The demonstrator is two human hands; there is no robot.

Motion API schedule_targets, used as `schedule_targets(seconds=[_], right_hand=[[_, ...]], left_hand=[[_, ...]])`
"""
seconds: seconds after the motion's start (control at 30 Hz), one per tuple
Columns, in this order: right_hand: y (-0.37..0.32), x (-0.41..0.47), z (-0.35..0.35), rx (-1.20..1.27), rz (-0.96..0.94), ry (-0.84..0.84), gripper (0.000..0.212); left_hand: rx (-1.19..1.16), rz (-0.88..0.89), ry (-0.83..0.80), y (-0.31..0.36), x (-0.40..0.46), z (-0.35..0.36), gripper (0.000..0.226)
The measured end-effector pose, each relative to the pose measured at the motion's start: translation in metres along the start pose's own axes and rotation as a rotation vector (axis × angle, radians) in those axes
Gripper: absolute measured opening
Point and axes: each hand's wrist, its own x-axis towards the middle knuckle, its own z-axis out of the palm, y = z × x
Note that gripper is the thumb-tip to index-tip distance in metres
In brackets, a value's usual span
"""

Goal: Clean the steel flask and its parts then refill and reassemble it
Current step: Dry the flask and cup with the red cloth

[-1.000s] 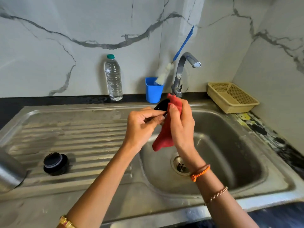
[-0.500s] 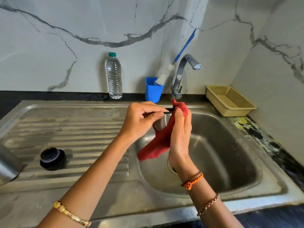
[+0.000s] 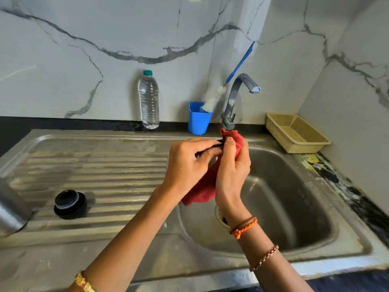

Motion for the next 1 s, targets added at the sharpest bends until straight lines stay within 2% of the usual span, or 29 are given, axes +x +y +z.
schedule_targets(seconds=[0.07,0.1,0.17,0.2,0.23,0.27,0.3,0.4,0.47,0.53,0.57,0.67,0.7,0.73,0.8,0.87,0.93,1.0], right_hand=[[-0.002,0.004,-0.004,-0.036,-0.004,-0.045,0.034],[-0.004,0.01,-0.007,0.028,0.092,-0.066,0.034],[-0.009,0.022,-0.013,0.3,0.438,-0.165,0.035],[-0.01,0.027,-0.015,0.385,0.55,-0.204,0.039],[-0.007,0.03,-0.014,0.398,0.581,-0.213,0.043],[-0.006,0.03,-0.011,0.359,0.548,-0.198,0.044],[-0.004,0.029,-0.008,0.249,0.436,-0.165,0.045],[-0.001,0.015,-0.007,-0.02,-0.012,-0.046,0.036],[0.0,0.009,-0.007,-0.052,-0.127,-0.065,0.031],[-0.002,0.014,-0.01,-0.111,-0.119,-0.14,0.031],[-0.004,0.021,-0.011,-0.072,-0.041,-0.192,0.033],[-0.017,0.038,-0.013,0.238,0.519,-0.316,0.024],[-0.016,0.04,-0.014,0.251,0.59,-0.305,0.022],[-0.011,0.038,-0.012,0.181,0.559,-0.286,0.023],[0.002,0.021,-0.011,-0.13,0.275,-0.211,0.034],[0.011,0.003,-0.012,-0.271,0.033,-0.161,0.04],[0.013,-0.001,-0.013,-0.25,-0.064,-0.163,0.044],[0.006,0.009,-0.014,-0.245,-0.04,-0.169,0.039]], left_hand=[[-0.143,-0.132,0.043,-0.004,-0.005,-0.001,0.027],[-0.232,-0.203,0.068,-0.005,-0.007,0.001,0.029],[-0.389,-0.332,0.085,-0.003,-0.01,0.003,0.033],[-0.433,-0.372,0.081,-0.003,-0.009,0.003,0.034],[-0.434,-0.371,0.069,-0.002,-0.006,0.002,0.035],[-0.38,-0.329,0.054,-0.003,-0.003,0.0,0.034],[-0.287,-0.27,0.034,-0.003,0.0,-0.001,0.032],[-0.066,-0.141,-0.012,-0.001,0.003,0.001,0.031],[-0.109,-0.175,-0.004,0.0,0.002,0.001,0.03],[-0.223,-0.276,0.001,0.0,0.005,-0.004,0.029],[-0.299,-0.347,-0.013,-0.001,0.006,-0.008,0.029],[-0.512,-0.56,-0.03,-0.004,0.011,-0.013,0.027],[-0.498,-0.574,-0.031,-0.004,0.011,-0.013,0.029],[-0.414,-0.55,-0.038,-0.002,0.009,-0.013,0.03],[-0.127,-0.424,-0.079,0.0,0.003,-0.01,0.028],[0.126,-0.302,-0.133,0.002,-0.001,-0.006,0.021],[0.138,-0.29,-0.135,0.003,0.001,-0.006,0.019],[-0.038,-0.357,-0.12,0.003,0.007,-0.009,0.027]])
